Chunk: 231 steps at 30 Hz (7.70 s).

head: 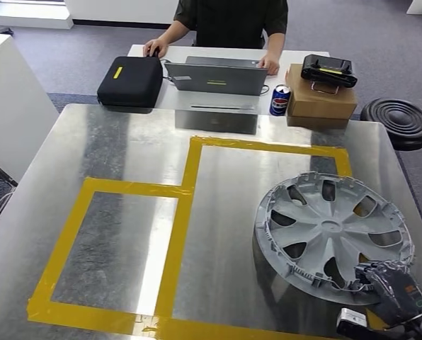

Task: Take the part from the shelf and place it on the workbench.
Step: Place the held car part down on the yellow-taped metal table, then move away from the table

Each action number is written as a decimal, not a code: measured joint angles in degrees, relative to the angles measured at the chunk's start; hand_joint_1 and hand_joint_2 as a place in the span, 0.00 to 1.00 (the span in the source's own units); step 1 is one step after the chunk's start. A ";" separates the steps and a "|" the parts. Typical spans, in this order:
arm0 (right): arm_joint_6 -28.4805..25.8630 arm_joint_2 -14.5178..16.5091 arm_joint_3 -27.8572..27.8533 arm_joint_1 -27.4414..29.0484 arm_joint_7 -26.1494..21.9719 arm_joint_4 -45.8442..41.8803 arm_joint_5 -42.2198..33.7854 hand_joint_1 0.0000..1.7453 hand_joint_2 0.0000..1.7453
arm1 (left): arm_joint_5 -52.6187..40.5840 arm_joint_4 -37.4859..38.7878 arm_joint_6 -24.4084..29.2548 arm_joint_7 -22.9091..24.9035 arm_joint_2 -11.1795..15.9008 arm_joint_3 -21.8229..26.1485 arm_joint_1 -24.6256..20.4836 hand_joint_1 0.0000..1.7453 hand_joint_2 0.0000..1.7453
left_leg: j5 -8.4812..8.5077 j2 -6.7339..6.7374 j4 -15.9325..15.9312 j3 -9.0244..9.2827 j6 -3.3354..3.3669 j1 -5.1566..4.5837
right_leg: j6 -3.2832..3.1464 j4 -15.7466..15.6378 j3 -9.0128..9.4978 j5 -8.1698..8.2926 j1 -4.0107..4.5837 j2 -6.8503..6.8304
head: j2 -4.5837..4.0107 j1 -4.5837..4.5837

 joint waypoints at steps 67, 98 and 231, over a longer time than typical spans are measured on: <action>-3.64 10.02 22.36 -22.93 1.31 17.80 12.82 0.75 1.00 | -3.56 -0.02 -0.40 1.62 0.36 -4.90 -0.25 0.00 1.00 | -0.60 0.31 0.75 -0.03 -2.98 0.91 | -1.38 -13.46 6.68 5.70 -0.01 1.14 | 0.00 -0.99; -4.45 10.22 25.24 -23.95 3.93 16.10 9.59 0.00 0.75 | -1.69 -0.02 -1.10 1.05 0.46 -5.23 -0.30 0.00 0.00 | -0.24 0.20 0.99 -0.61 -1.40 0.51 | -0.25 -14.45 6.63 6.63 -0.60 1.04 | 0.00 -1.11; 0.28 38.21 -7.69 -16.00 7.07 76.70 -34.84 0.00 0.00 | 16.20 -0.50 2.07 7.47 0.04 10.22 -11.02 0.00 0.00 | 0.51 -2.29 0.29 -1.02 -1.78 0.40 | -1.52 -5.31 3.91 2.09 0.19 1.41 | 0.01 -1.05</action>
